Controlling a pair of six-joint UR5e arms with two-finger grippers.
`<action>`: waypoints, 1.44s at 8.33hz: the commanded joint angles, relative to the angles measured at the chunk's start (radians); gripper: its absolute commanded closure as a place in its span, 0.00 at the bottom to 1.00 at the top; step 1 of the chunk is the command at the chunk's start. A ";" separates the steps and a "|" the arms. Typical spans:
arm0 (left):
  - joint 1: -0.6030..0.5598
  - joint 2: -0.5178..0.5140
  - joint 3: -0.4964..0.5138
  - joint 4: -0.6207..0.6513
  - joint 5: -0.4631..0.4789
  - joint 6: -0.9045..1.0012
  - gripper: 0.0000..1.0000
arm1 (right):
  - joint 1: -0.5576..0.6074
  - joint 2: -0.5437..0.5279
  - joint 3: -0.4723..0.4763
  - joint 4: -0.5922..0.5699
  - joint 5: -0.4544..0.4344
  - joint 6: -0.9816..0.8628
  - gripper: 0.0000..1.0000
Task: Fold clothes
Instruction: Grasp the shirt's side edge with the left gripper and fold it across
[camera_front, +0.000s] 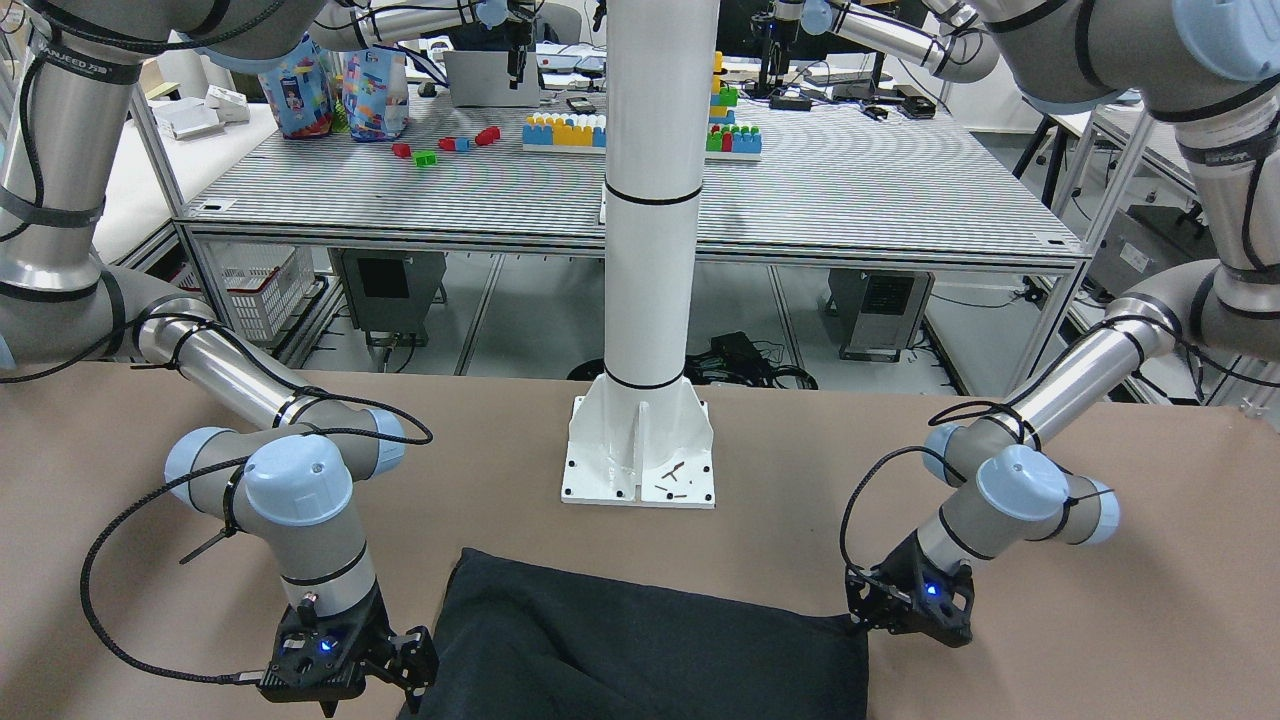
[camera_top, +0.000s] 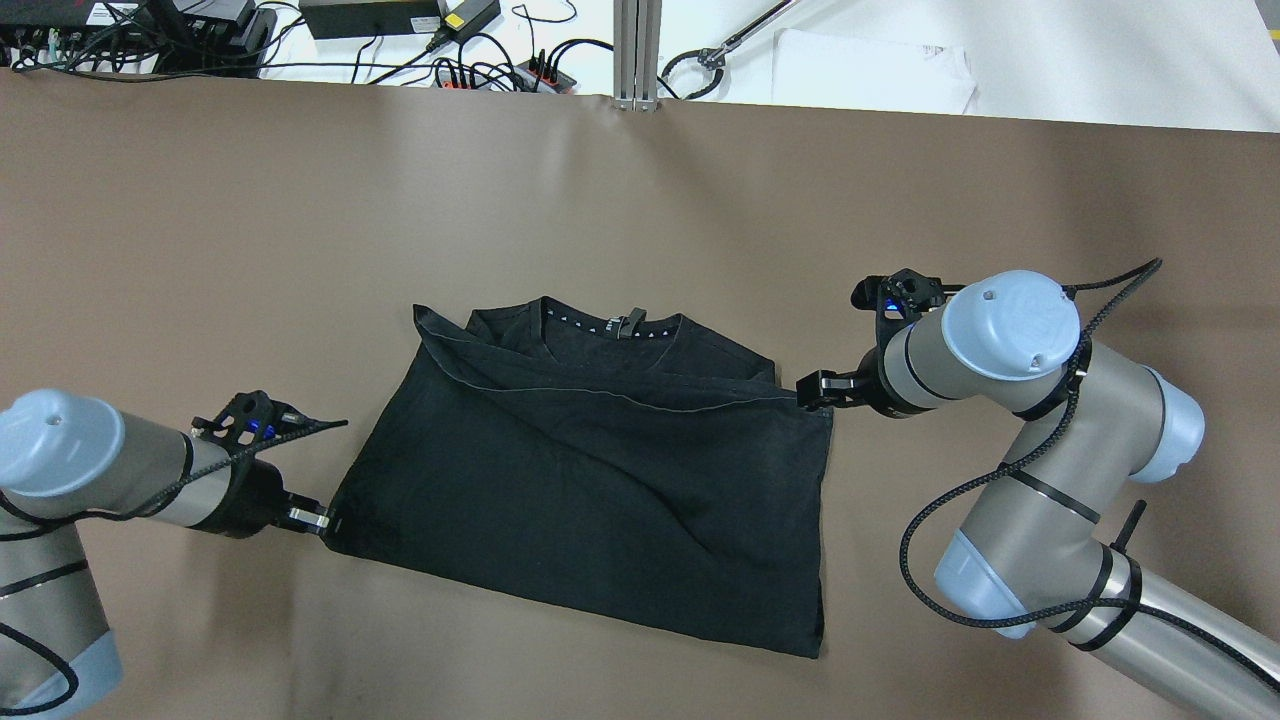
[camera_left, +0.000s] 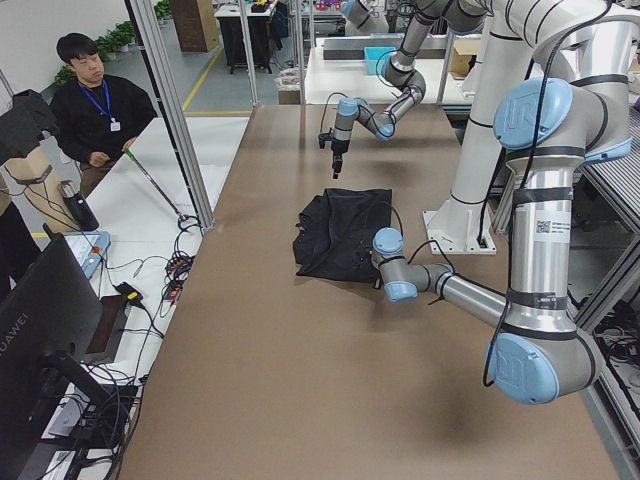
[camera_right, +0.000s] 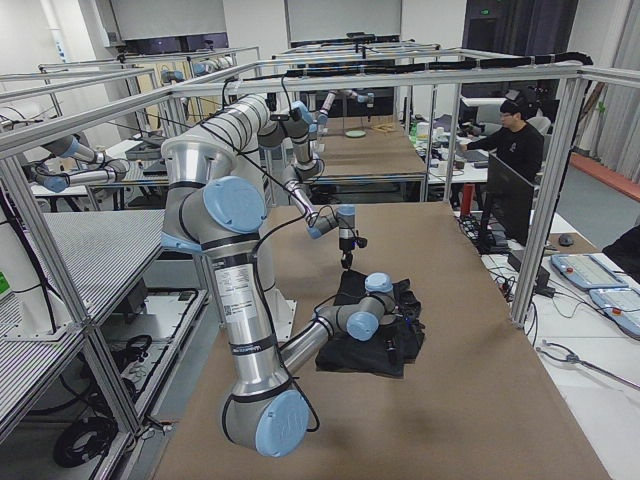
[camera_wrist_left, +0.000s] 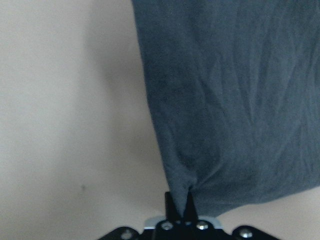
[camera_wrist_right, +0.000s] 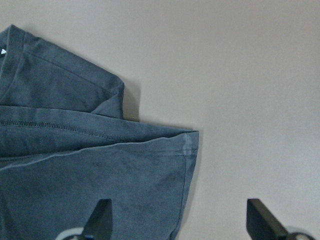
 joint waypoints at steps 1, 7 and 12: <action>-0.183 -0.040 0.069 0.008 -0.052 0.079 1.00 | 0.000 0.000 -0.002 0.000 -0.001 0.001 0.06; -0.368 -0.634 0.741 0.006 0.062 0.214 1.00 | -0.005 0.002 -0.002 0.002 -0.001 0.011 0.06; -0.363 -1.008 1.214 0.012 0.157 0.304 1.00 | -0.005 0.003 -0.005 0.002 -0.002 0.011 0.06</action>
